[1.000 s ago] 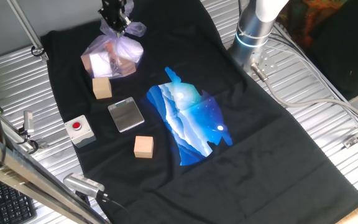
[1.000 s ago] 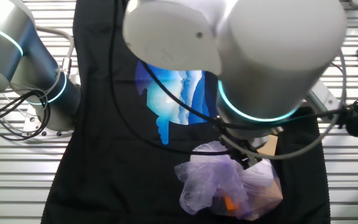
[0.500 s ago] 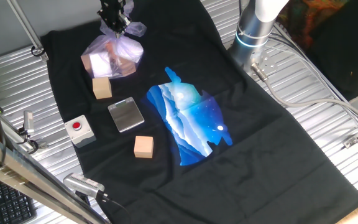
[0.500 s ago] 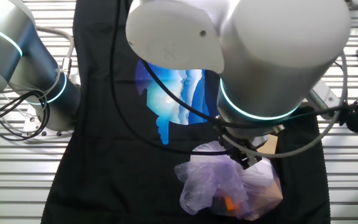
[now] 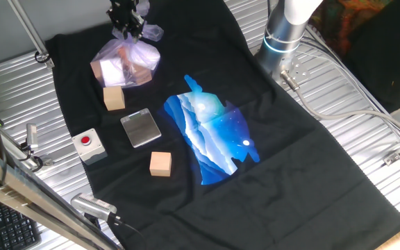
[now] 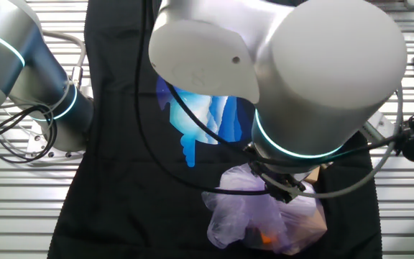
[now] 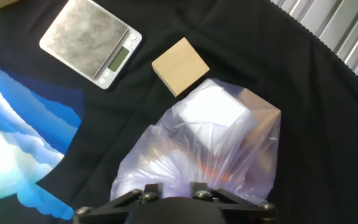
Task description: Pick up a bag of things
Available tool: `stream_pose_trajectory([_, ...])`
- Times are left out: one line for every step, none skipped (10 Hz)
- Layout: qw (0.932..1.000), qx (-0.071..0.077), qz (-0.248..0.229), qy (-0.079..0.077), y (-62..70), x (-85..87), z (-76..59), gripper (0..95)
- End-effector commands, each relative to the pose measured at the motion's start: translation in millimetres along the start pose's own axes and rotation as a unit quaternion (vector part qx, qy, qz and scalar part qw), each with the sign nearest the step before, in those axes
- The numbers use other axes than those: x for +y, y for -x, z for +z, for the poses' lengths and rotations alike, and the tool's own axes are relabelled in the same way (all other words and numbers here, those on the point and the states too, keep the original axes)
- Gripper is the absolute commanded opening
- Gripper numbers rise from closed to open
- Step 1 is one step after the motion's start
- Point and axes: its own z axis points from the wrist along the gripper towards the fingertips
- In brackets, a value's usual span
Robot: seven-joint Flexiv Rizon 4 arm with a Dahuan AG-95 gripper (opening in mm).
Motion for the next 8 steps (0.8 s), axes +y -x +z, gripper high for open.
stream_pose_trajectory([1.0000,0.003,-0.006,-0.003,0.8,-0.6,-0.6,95.0])
stream_pose_trajectory([0.9999,0.011,-0.012,-0.006,3.1,-1.9,-1.1,95.0])
stream_pose_trajectory([0.9996,0.026,-0.011,0.000,3.2,-2.7,0.6,95.0])
stream_pose_trajectory([0.9993,0.035,-0.016,0.000,2.8,-3.9,2.9,95.0])
stream_pose_trajectory([0.9989,0.044,-0.016,0.003,2.6,-5.1,5.8,95.0])
stream_pose_trajectory([0.9986,0.050,-0.016,0.005,2.7,-6.3,9.0,95.0])
stream_pose_trajectory([0.9985,0.053,-0.015,0.004,2.2,-7.5,13.0,95.0])
stream_pose_trajectory([0.9986,0.052,-0.012,0.005,0.5,-7.5,17.1,95.0])
